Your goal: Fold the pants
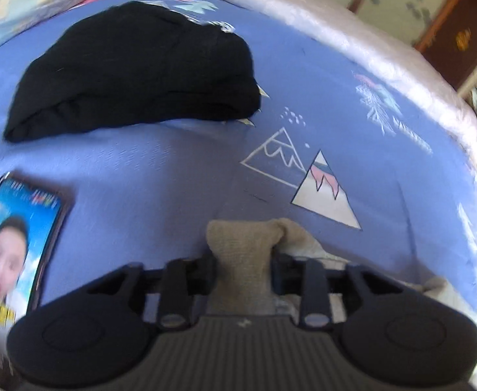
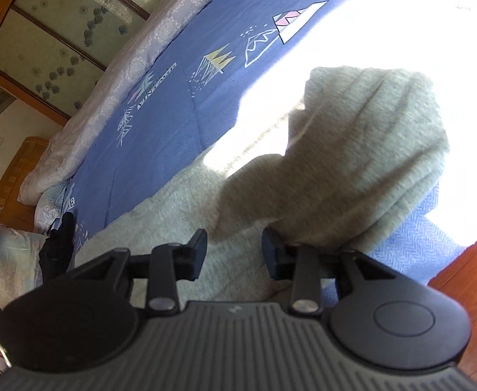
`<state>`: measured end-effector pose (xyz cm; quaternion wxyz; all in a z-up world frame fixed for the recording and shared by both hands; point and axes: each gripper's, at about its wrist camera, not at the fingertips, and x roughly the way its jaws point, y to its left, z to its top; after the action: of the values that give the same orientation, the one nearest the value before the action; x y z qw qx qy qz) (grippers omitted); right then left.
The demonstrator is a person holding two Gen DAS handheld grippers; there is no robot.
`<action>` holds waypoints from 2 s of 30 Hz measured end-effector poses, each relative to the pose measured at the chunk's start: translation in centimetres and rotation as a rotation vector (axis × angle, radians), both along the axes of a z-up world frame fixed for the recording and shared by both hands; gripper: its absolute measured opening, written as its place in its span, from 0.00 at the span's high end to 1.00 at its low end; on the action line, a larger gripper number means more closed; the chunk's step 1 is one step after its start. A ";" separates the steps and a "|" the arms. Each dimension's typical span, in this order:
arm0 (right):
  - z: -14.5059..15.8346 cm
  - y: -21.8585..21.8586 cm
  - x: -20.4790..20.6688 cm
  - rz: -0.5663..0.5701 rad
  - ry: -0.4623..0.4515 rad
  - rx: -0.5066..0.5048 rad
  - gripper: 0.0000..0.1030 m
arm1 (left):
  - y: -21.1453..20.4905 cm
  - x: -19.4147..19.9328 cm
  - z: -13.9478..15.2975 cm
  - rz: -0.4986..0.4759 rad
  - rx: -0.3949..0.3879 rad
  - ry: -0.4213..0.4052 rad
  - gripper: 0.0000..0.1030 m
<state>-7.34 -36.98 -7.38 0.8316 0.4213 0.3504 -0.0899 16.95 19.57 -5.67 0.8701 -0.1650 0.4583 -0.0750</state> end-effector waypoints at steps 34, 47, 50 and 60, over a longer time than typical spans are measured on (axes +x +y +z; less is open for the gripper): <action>10.6 33.6 8.9 0.932 -0.626 -1.077 0.83 | 0.1 -7.3 6.1 -0.221 -0.644 -0.057 0.79; -0.2 38.8 7.0 1.236 -0.475 -1.246 0.79 | 5.5 -10.6 -5.1 0.096 -0.603 0.170 0.36; 3.0 36.7 8.9 1.199 -0.430 -0.917 0.56 | 5.8 -9.7 -5.5 0.109 -0.629 0.201 0.19; 1.5 35.5 11.7 1.088 -0.241 -0.569 0.56 | 1.9 -6.1 -5.8 0.053 -0.605 0.180 0.79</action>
<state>4.34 -1.50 -5.88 0.8717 -0.0480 0.3806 0.3048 10.84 21.44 -11.52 0.7391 -0.4344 0.4858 -0.1705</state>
